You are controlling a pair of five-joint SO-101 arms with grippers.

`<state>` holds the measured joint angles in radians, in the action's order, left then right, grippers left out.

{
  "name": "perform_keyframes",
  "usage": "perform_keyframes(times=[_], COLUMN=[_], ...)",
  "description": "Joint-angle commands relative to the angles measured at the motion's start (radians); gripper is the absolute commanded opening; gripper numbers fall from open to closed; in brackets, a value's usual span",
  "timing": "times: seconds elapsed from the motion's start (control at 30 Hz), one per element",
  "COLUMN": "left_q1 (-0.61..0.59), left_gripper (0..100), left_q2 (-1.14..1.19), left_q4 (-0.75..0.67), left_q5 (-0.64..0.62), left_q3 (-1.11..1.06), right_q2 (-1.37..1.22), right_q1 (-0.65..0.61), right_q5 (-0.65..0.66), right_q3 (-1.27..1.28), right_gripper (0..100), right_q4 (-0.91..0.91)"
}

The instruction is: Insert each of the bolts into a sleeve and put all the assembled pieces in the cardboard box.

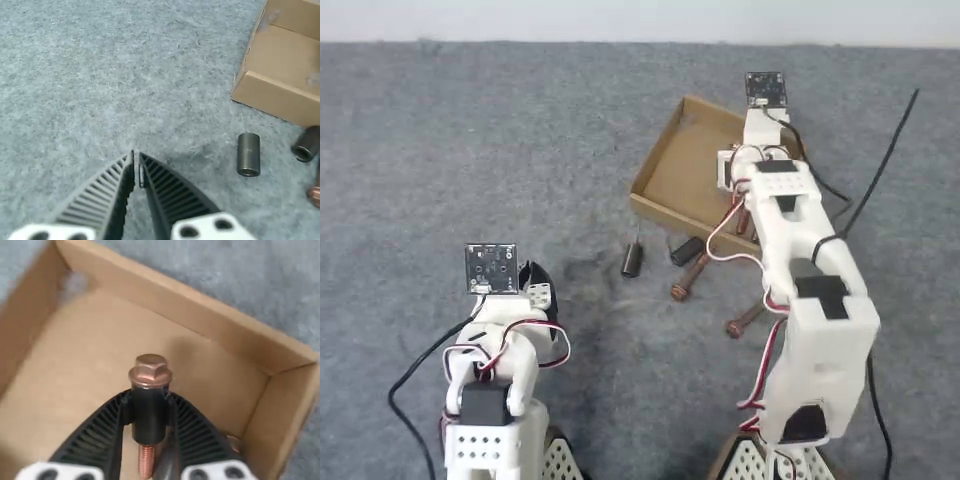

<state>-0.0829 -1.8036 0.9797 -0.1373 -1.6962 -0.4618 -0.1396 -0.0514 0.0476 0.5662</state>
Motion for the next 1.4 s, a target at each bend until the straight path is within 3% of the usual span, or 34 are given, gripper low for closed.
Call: perform_keyframes(times=[0.0, 0.23, 0.43, 0.73, 1.13, 1.37], left_q1=[-0.005, -0.005, -0.005, -0.005, -0.005, -0.006], left_gripper=[1, 1, 1, 1, 1, 1], left_q2=[-0.011, -0.011, -0.011, -0.011, -0.011, -0.011], left_q4=[-0.029, -0.029, -0.029, -0.029, -0.029, -0.02], left_q5=[0.014, 0.015, 0.015, 0.015, 0.015, 0.015], left_q3=[0.012, 0.012, 0.012, 0.012, 0.012, 0.012], right_q2=[-0.002, -0.042, -0.033, 0.065, 0.305, 0.453], right_q1=[0.035, 0.031, 0.019, 0.03, 0.019, -0.042], right_q5=[-0.014, -0.014, -0.014, -0.014, -0.015, -0.015], right_q3=[-0.152, -0.23, -0.23, -0.23, -0.227, -0.226], right_gripper=[1.0, 1.9, 13.0, 4.7, 0.6, 0.6], right_q4=[0.097, 0.228, 0.262, 0.317, 0.711, 1.046])
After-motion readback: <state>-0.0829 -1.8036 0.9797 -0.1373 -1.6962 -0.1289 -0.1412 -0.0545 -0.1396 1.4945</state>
